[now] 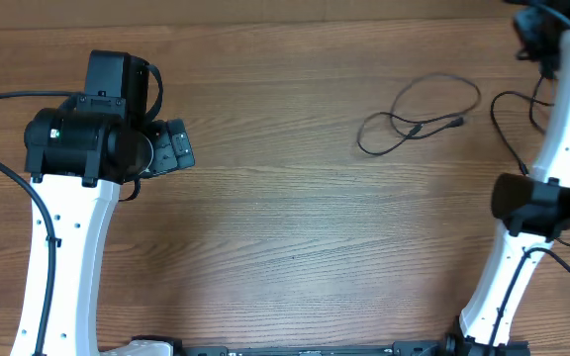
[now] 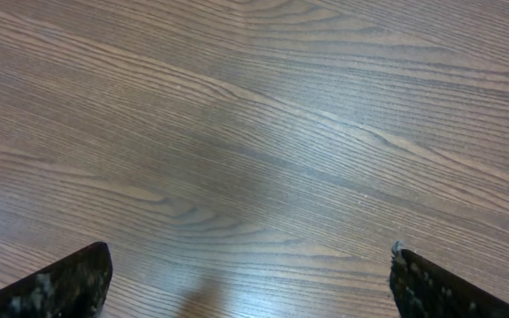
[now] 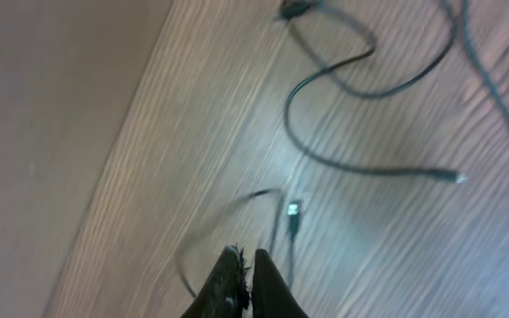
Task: Untangle cables
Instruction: 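Reach the right gripper down onto the cable at the upper right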
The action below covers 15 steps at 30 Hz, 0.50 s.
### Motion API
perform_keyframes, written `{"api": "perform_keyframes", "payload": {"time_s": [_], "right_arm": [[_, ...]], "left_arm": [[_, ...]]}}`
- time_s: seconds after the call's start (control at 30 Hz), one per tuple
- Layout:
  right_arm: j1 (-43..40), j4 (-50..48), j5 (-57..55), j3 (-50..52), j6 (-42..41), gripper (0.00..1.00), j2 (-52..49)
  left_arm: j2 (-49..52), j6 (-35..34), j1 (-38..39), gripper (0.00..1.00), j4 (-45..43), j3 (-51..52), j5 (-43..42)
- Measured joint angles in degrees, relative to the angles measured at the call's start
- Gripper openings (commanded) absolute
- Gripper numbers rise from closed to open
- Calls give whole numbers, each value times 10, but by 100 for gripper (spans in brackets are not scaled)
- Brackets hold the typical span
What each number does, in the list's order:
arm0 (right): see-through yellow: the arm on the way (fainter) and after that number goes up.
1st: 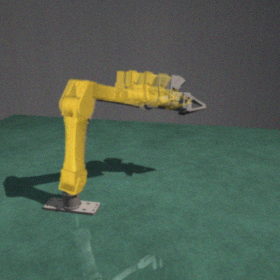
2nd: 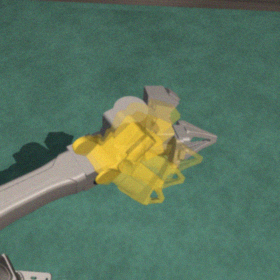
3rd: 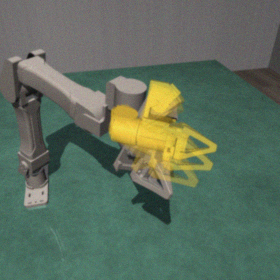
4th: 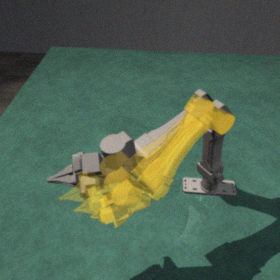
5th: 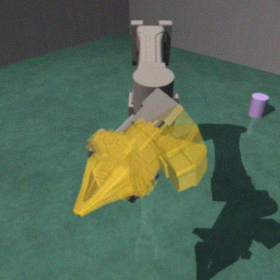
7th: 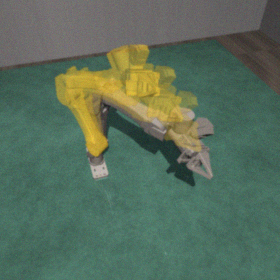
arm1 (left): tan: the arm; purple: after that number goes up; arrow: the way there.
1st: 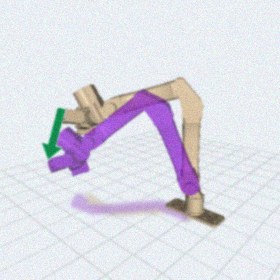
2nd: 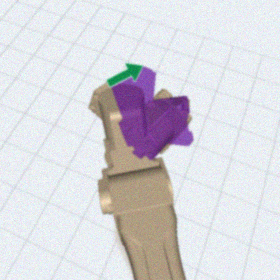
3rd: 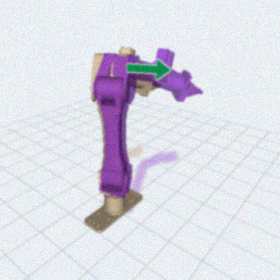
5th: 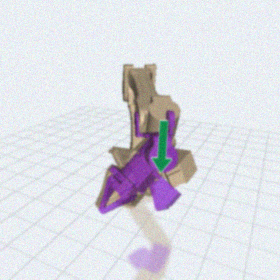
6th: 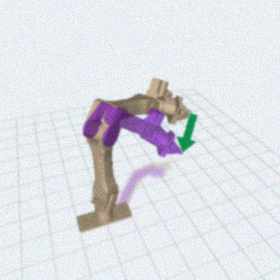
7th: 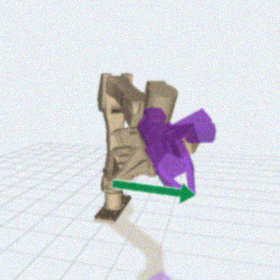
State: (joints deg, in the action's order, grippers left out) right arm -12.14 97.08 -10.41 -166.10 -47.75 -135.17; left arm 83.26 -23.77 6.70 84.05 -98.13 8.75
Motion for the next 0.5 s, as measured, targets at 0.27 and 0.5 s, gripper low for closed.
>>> {"api": "perform_keyframes", "payload": {"time_s": [0.27, 0.5], "right_arm": [[-28, 1, 129, 0, 198, 96, 0], [20, 0, 166, 0, 368, 100, 0]], "left_arm": [[0, 0, 0, 100, 0, 0, 0], [0, 0, 0, 100, 0, 0, 0]]}}
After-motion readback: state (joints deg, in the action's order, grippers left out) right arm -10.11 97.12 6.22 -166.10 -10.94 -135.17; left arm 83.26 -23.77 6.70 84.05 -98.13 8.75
